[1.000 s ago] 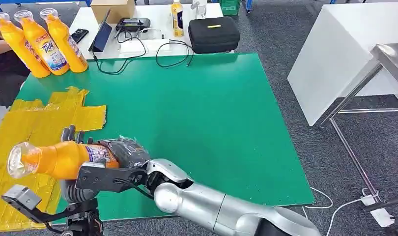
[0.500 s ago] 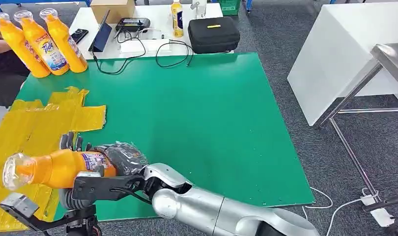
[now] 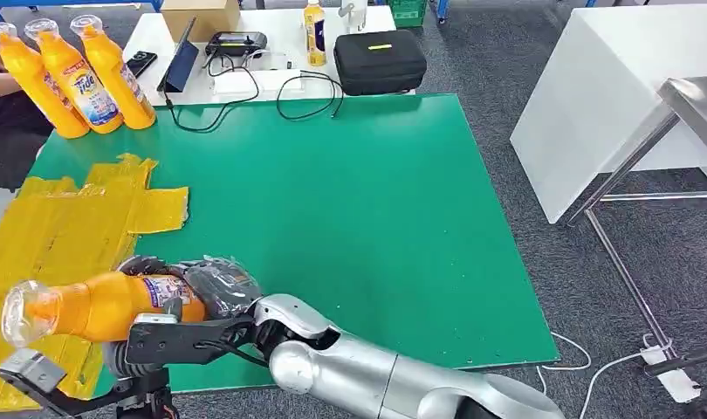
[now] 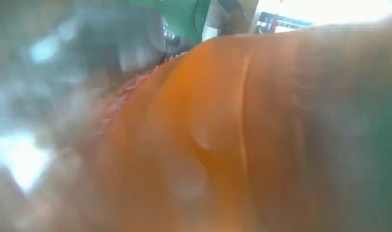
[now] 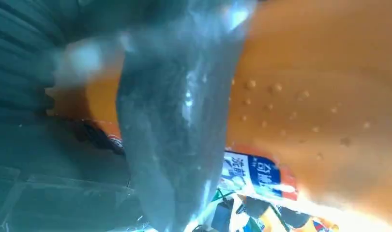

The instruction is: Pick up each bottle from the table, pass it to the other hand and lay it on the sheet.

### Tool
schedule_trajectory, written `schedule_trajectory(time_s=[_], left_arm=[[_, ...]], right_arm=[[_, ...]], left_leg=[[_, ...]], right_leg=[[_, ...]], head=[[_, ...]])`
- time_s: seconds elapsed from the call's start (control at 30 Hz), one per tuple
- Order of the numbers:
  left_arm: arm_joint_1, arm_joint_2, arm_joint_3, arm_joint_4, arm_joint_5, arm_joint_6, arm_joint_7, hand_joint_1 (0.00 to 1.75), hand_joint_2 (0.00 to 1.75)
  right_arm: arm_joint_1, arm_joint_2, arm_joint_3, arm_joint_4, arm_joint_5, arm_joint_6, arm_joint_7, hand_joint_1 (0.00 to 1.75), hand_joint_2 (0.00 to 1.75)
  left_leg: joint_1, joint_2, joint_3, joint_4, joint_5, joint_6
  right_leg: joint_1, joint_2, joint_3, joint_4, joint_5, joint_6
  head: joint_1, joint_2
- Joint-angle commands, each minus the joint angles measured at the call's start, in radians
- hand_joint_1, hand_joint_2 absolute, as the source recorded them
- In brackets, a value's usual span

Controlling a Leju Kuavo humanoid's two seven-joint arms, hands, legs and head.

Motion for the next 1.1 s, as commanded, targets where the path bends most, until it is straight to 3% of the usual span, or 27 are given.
schedule_trajectory(time_s=[0.03,0.27,0.4,0.43,0.5,0.53,0.57,0.67,0.77,1.1], left_arm=[[-0.149,-0.02,-0.064,0.047,-0.011,-0.004,0.006,1.75,1.75],[-0.158,-0.015,-0.074,0.055,-0.024,0.004,-0.001,1.75,1.75],[-0.164,-0.014,-0.078,0.059,-0.025,0.005,-0.001,1.75,1.75],[-0.165,-0.014,-0.078,0.061,-0.026,0.006,-0.001,1.75,1.75],[-0.167,-0.014,-0.078,0.06,-0.026,0.006,-0.001,1.75,1.75],[-0.167,-0.014,-0.078,0.061,-0.027,0.007,-0.001,1.75,1.75],[-0.172,-0.013,-0.081,0.063,-0.045,0.023,-0.005,1.75,1.75],[-0.177,-0.002,-0.073,0.051,-0.091,0.063,-0.014,1.75,1.75],[-0.182,0.014,-0.041,0.035,-0.158,0.102,-0.022,1.75,1.75],[-0.185,0.027,-0.019,0.032,-0.244,0.152,-0.032,1.75,1.75]], right_arm=[[0.099,0.003,0.081,0.024,0.012,0.054,-0.036,1.75,1.75],[0.105,0.003,0.054,0.045,0.014,0.034,-0.045,1.75,1.75],[0.11,0.003,0.014,0.067,0.025,0.002,-0.061,1.75,1.75],[0.112,0.003,0.002,0.07,0.029,-0.009,-0.067,1.62,1.75],[0.108,0.003,-0.001,0.072,0.029,-0.008,-0.067,1.62,1.75],[0.112,0.003,-0.014,0.072,0.033,-0.021,-0.076,0.0,1.75],[0.116,0.003,-0.043,0.081,0.043,-0.03,-0.073,0.0,0.0],[0.132,0.003,-0.161,0.088,0.119,-0.047,-0.115,0.0,0.0],[0.192,-0.028,-0.363,-0.011,0.266,-0.008,-0.143,0.0,0.0],[0.235,-0.054,-0.468,-0.104,0.34,0.021,-0.156,0.0,0.0]], left_leg=[[0.002,-0.008,0.004,-0.004,0.002,-0.002],[0.0,-0.004,0.001,-0.001,0.001,-0.001],[0.002,-0.008,0.003,-0.003,0.002,-0.002],[0.001,-0.005,0.001,-0.002,0.002,-0.001],[0.001,-0.005,0.001,-0.002,0.001,-0.001],[0.001,-0.006,0.002,-0.003,0.002,-0.002],[0.001,-0.005,0.001,-0.002,0.001,-0.001],[0.001,-0.005,0.001,-0.002,0.002,-0.001],[0.002,-0.007,0.001,-0.002,0.002,-0.002],[0.001,-0.002,0.001,-0.001,0.001,-0.001]], right_leg=[[0.002,-0.01,0.007,-0.005,-0.001,-0.002],[0.001,-0.006,0.002,-0.002,0.0,-0.001],[0.002,-0.01,0.006,-0.004,-0.001,-0.001],[0.001,-0.007,0.002,-0.002,0.0,-0.001],[0.001,-0.007,0.003,-0.003,0.0,-0.001],[0.002,-0.008,0.005,-0.003,-0.001,-0.001],[0.001,-0.006,0.003,-0.002,-0.001,-0.001],[0.001,-0.007,0.003,-0.002,0.0,-0.001],[0.002,-0.009,0.004,-0.003,-0.001,-0.001],[0.001,-0.003,0.002,-0.002,0.0,-0.001]], head=[[0.0,0.0],[0.0,0.0],[0.0,0.0],[0.0,0.0],[0.0,0.0],[0.0,0.0],[0.0,0.0],[0.0,0.0],[0.0,0.0],[0.0,0.0]])
